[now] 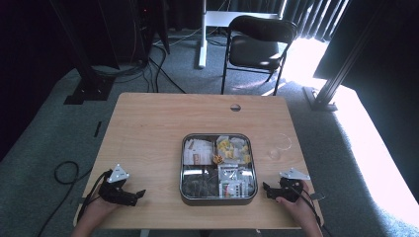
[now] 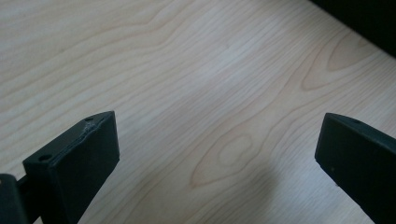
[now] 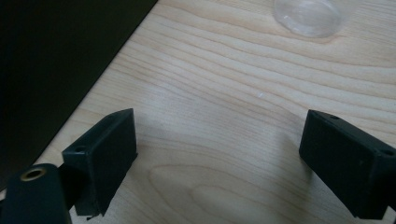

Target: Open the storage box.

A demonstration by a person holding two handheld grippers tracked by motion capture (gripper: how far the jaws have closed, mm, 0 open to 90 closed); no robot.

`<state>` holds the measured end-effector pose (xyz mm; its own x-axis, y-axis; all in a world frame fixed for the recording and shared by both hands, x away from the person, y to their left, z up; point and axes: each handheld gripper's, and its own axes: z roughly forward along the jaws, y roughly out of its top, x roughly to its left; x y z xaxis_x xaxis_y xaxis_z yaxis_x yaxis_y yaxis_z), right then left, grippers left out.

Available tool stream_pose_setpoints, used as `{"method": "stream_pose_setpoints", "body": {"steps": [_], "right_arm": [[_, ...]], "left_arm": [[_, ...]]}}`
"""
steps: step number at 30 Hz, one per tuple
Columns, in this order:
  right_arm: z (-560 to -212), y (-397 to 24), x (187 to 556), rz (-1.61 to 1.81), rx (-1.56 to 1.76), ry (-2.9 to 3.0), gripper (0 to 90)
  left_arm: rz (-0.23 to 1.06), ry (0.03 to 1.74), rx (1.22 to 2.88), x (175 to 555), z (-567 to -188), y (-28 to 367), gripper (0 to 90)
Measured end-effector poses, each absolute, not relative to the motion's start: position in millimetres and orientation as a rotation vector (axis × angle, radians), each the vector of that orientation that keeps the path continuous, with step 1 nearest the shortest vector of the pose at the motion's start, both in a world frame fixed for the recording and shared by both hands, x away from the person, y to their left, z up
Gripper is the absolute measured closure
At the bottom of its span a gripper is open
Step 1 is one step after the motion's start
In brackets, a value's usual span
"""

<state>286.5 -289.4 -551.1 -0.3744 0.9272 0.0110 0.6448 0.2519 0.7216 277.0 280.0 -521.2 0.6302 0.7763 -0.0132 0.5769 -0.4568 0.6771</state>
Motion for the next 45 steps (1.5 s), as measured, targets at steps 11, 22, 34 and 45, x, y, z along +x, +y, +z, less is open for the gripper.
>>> {"method": "stream_pose_setpoints", "body": {"steps": [11,22,34,45], "right_arm": [[-551,-289,287,0.908,1.430,2.112,10.5],[-551,-289,286,0.908,1.430,2.112,10.5],[-551,-289,287,0.908,1.430,2.112,10.5],[-551,-289,286,0.908,1.430,2.111,10.5]], "left_arm": [[0.396,0.957,2.208,280,-507,259,0.0],[0.387,0.837,2.229,287,-490,226,0.0],[0.358,0.731,2.229,295,-477,198,0.0],[0.344,0.666,2.240,304,-469,176,0.1]]}}
